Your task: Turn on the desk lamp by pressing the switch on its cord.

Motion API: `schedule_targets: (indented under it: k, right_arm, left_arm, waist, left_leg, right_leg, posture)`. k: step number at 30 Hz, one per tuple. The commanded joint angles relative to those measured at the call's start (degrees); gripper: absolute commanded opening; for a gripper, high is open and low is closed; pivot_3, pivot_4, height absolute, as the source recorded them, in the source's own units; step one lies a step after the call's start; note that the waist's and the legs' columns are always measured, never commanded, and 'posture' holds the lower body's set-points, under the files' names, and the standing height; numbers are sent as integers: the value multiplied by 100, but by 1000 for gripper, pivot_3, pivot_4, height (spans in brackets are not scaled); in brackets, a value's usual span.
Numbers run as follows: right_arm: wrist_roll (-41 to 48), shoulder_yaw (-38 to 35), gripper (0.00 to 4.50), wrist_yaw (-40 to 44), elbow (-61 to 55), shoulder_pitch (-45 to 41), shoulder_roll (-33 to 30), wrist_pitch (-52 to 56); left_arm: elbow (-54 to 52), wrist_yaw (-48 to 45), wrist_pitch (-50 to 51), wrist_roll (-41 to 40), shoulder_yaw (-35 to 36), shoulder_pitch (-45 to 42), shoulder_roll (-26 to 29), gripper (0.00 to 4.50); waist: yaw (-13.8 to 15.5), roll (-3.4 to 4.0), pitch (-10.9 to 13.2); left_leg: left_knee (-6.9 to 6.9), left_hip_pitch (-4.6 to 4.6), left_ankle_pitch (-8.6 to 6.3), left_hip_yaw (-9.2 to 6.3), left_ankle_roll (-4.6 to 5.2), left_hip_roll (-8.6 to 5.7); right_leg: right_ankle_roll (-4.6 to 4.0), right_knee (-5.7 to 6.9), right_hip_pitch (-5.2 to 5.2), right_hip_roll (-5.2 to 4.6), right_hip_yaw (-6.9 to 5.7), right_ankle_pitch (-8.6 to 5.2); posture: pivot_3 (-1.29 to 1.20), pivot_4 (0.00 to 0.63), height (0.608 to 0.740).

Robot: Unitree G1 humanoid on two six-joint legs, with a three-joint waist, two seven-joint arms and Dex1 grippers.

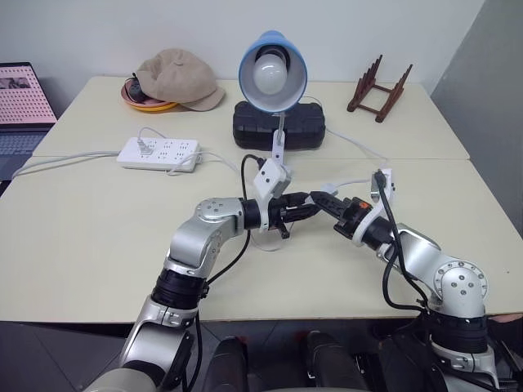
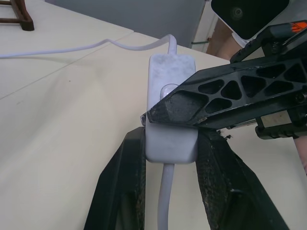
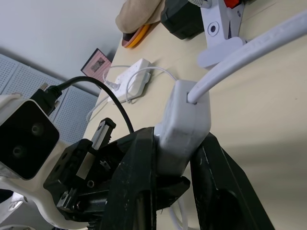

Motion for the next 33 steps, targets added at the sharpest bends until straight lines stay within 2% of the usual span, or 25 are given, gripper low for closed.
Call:
schedule_targets:
  k: [1, 2, 5, 8, 14, 15, 25, 33]
  right_arm:
    - [-127, -67, 1294, 62, -146, 85, -103, -65]
    - [-101, -75, 1389, 84, -155, 94, -92, -80]
    - [-29, -92, 2212, 128, -198, 126, -94, -100]
    - [25, -106, 2765, 176, -228, 156, -137, -92]
    - [317, -200, 4346, 239, -233, 158, -235, -93]
    - [385, -222, 4447, 239, -231, 156, -243, -105]
    - [1158, -365, 4447, -119, -100, 110, -258, -348]
    - [1026, -181, 4447, -213, -70, 102, -347, -353]
  left_arm:
    - [-131, -77, -175, -180, 108, -210, 41, 1107]
    - [-115, -88, -185, -179, 102, -222, 42, 1107]
    - [-80, -103, -203, -182, 92, -243, 49, 1107]
    - [-40, -126, -234, -177, 86, -264, 67, 1107]
    - [27, -147, -298, -175, 75, -301, 82, 1107]
    - [31, -147, -305, -173, 74, -300, 81, 1107]
    - [13, -129, -323, -184, 64, -291, 65, 1107]
    - [-28, -116, -305, -196, 58, -284, 56, 1107]
  waist:
    - [1, 0, 0]
    - [2, 0, 0]
    - [2, 0, 0]
    - [3, 0, 0]
    - [4, 0, 0]
    - [4, 0, 0]
    - [4, 0, 0]
    - [4, 0, 0]
  left_leg:
    - [0, 0, 0, 0, 0, 0]
    - [0, 0, 0, 0, 0, 0]
    - [-2, 0, 0, 0, 0, 0]
    - [-1, -1, 0, 1, 0, 0]
    - [-1, 0, 0, 1, 0, 0]
    - [-1, 0, 0, 0, 0, 0]
    - [-2, -2, 0, 1, 0, 0]
    - [-2, -2, 0, 1, 0, 0]
  right_leg:
    - [0, -1, 0, 0, 0, 0]
    - [0, -1, 0, 0, 0, 0]
    - [0, -1, 0, 0, 0, 0]
    - [0, -2, 0, 0, 1, 0]
    - [0, -2, 0, 0, 1, 0]
    - [0, -2, 0, 0, 0, 0]
    - [0, -3, 0, 0, 1, 0]
    - [0, -4, -1, 0, 1, -1]
  posture:
    - [0, 150, 740]
    - [0, 150, 740]
    - [0, 150, 740]
    - [0, 150, 740]
    - [0, 150, 740]
    - [0, 150, 740]
    - [0, 150, 740]
    - [0, 150, 740]
